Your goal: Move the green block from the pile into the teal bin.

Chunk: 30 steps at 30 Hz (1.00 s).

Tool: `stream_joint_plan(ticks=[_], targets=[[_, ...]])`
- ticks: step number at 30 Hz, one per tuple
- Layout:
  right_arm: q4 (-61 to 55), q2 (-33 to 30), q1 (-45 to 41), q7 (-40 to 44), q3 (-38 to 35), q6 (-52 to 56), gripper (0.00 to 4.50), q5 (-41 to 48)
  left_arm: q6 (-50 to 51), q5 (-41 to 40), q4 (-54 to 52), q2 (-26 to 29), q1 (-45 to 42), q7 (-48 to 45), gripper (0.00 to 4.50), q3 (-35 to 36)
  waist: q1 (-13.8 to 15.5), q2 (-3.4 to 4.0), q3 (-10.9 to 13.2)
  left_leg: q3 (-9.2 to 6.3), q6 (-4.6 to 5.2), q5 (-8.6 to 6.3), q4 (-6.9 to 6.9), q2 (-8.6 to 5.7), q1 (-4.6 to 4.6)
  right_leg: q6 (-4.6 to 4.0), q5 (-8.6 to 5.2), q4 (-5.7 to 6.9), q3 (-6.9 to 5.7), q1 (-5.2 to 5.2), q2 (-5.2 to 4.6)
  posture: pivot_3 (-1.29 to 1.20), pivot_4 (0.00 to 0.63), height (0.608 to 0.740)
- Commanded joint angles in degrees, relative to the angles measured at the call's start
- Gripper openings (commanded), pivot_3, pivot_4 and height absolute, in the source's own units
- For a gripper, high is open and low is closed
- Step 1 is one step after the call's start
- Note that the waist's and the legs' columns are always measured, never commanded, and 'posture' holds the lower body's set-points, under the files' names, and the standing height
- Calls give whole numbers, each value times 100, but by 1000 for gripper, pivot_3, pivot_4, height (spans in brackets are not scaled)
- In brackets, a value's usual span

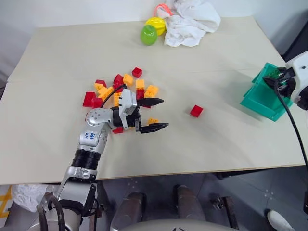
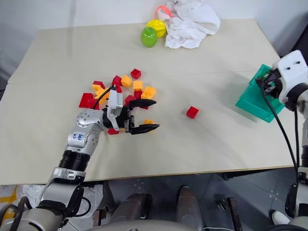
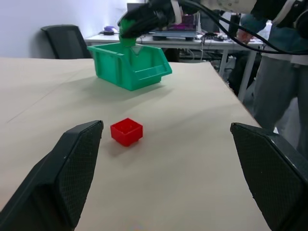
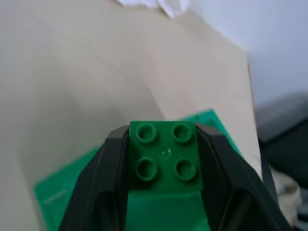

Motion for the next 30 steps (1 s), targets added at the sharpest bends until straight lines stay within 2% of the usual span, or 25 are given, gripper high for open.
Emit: stream_joint_plan(ticks=[1,5,9,14,20,24,30], targets=[[364,65,-319,-223,54,-390,1850,-160,-165,23,109,-14,-115,-47,4500,52,-9,0,0,0,0,0,2,-1,-1,0,0,0,0,0,0,0,150,740],[581,168,-465,-259,76,-531,3132,-130,-171,2,136,37,-116,-35,4500,115,39,0,0,-4,1,0,8,-4,-3,0,0,-3,-1,0,-4,0,150,740],[174,135,-419,-8,86,-476,4485,-1,267,-153,-116,248,11,294,4500,436,46,0,0,-7,0,0,10,-4,-5,1,0,-2,-2,0,-4,0,150,740],[-301,268,-405,222,49,-231,4485,272,1177,-641,-658,517,259,631,4500,904,39,1,0,-9,0,0,9,-3,-6,1,0,5,-1,-3,-3,0,150,740],[-1617,492,190,1393,389,602,4485,1201,2070,-1192,-1433,1129,933,952,4500,1613,34,1,0,-16,-1,0,7,2,-6,1,0,7,-4,-3,0,0,150,740],[-1896,594,573,2465,913,355,4485,1459,2043,-1284,-1732,1958,1935,446,4500,2180,8,1,1,-18,-1,-2,2,2,-7,0,0,3,-4,-3,0,0,150,740],[-1654,666,666,3126,1029,200,4485,1645,1786,-1272,-1817,2363,2835,462,4500,2816,95,12,8,-32,0,0,14,-5,-6,-1,1,-15,-14,9,-9,0,150,740]])
